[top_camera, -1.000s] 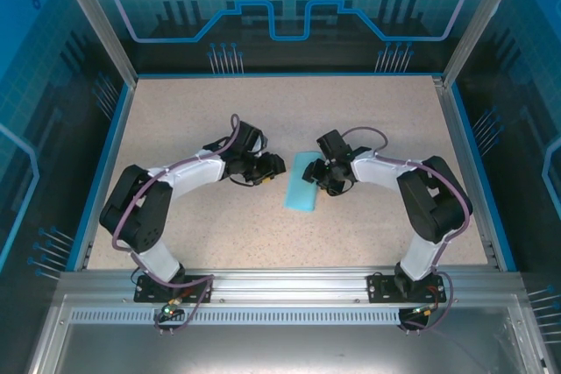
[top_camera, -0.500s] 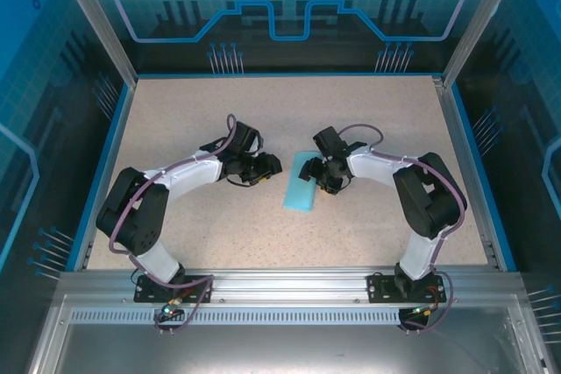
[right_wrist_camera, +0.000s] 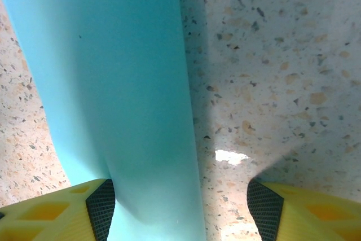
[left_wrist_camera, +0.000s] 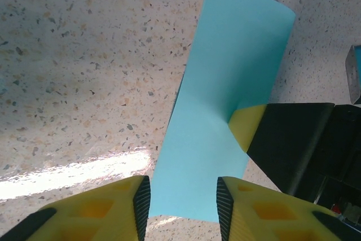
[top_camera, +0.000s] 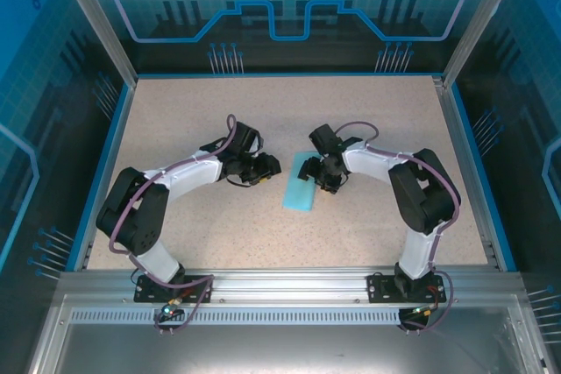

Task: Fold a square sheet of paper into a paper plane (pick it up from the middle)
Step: Hold the square sheet of paper at the center of the table.

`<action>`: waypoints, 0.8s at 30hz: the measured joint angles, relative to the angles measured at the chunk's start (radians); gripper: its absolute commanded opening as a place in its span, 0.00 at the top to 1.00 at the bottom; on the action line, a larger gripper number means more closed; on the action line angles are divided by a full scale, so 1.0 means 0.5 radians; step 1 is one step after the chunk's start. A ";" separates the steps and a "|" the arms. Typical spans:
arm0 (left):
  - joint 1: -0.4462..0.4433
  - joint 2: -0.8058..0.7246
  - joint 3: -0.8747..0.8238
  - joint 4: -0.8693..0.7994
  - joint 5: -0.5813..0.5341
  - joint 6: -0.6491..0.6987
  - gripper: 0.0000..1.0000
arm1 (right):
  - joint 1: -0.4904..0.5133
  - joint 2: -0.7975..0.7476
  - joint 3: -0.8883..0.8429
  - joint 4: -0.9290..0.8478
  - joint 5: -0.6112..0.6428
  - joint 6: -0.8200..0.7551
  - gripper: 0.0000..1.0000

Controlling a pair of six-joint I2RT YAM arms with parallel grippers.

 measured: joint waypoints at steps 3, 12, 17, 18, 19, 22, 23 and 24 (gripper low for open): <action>0.000 0.008 0.001 0.002 0.028 0.002 0.69 | 0.004 0.010 0.011 -0.014 0.008 -0.001 0.30; 0.000 0.172 0.064 0.031 0.153 -0.001 0.86 | 0.006 0.022 0.032 -0.041 0.014 -0.007 0.30; 0.000 0.282 0.143 0.060 0.220 -0.007 1.00 | 0.006 0.025 0.034 -0.044 0.014 -0.007 0.31; 0.000 0.302 0.159 0.066 0.233 -0.010 1.00 | 0.006 0.025 0.034 -0.044 0.015 -0.007 0.30; 0.000 0.328 0.176 0.076 0.246 -0.011 1.00 | 0.006 0.025 0.034 -0.044 0.015 -0.007 0.31; 0.000 0.400 0.219 0.112 0.296 -0.016 1.00 | 0.006 0.025 0.034 -0.044 0.015 -0.007 0.31; 0.000 0.426 0.236 0.127 0.317 -0.017 1.00 | 0.006 0.025 0.034 -0.044 0.014 -0.007 0.31; 0.000 0.449 0.249 0.137 0.330 -0.017 1.00 | 0.006 0.025 0.034 -0.044 0.015 -0.007 0.31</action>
